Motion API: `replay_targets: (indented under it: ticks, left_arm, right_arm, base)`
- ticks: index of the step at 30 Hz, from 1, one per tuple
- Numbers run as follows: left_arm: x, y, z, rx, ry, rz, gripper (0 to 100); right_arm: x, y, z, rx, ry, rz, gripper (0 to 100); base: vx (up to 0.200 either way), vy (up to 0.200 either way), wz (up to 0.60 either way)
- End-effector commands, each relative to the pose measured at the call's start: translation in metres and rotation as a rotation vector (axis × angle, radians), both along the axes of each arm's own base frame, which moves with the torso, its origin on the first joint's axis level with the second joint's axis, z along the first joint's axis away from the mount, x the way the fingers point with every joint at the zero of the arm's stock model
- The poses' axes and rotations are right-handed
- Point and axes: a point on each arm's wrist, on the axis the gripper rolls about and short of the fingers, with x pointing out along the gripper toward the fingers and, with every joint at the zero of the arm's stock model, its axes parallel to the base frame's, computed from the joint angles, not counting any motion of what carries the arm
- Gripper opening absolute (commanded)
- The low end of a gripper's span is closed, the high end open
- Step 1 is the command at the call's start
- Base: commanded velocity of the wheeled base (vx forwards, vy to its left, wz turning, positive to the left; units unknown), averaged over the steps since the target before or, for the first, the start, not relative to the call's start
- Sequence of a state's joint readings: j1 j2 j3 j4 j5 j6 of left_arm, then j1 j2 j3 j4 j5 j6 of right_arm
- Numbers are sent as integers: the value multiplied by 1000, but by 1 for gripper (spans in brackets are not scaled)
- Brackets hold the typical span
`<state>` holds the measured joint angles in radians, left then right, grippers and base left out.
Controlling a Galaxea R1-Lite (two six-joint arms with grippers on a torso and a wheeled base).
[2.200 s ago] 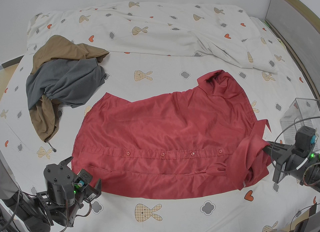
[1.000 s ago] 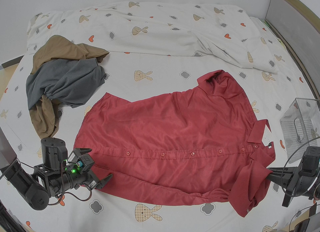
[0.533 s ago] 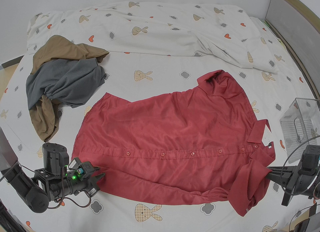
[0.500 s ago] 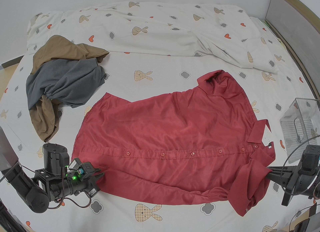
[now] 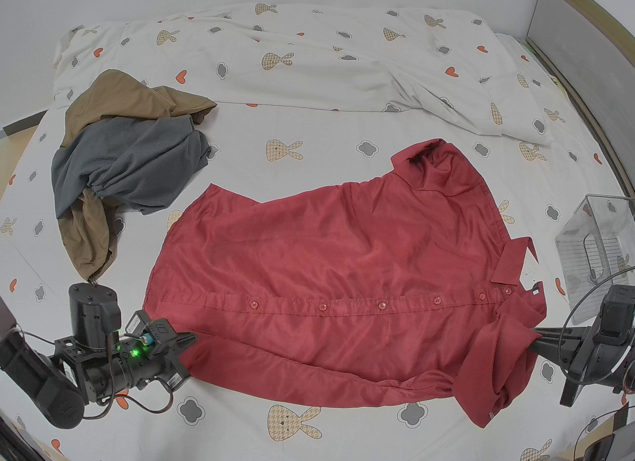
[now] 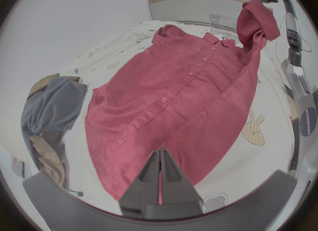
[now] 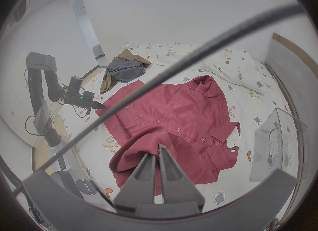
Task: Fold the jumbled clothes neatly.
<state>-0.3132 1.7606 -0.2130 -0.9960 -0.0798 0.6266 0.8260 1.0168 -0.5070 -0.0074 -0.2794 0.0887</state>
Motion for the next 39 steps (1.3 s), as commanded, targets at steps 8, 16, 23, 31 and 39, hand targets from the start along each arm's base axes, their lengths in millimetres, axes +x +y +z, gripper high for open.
replay_targets:
  ticks: [8, 16, 23, 31, 39]
  left_arm:
    - [-60, 20, 15, -23, -54, 9, 0]
    - [-15, 24, -2, 5, 21, 130, 100]
    - [17, 16, -15, 12, 56, 118, 100]
    - [25, 14, -17, -41, 74, 48, 100]
    - [25, 14, -20, -37, 83, 49, 100]
  right_arm:
    - [2, -2, 1, 21, 6, -34, 0]
    - [3, -2, 2, 22, 5, -35, 0]
    - [3, -2, 2, 20, 7, -35, 0]
    - [3, -2, 1, 16, 10, -35, 0]
    - [4, -1, 0, 13, 13, -35, 0]
  base:
    - [0, 0, 0]
    - [0, 0, 0]
    - [0, 0, 0]
    - [0, 0, 0]
    - [0, 0, 0]
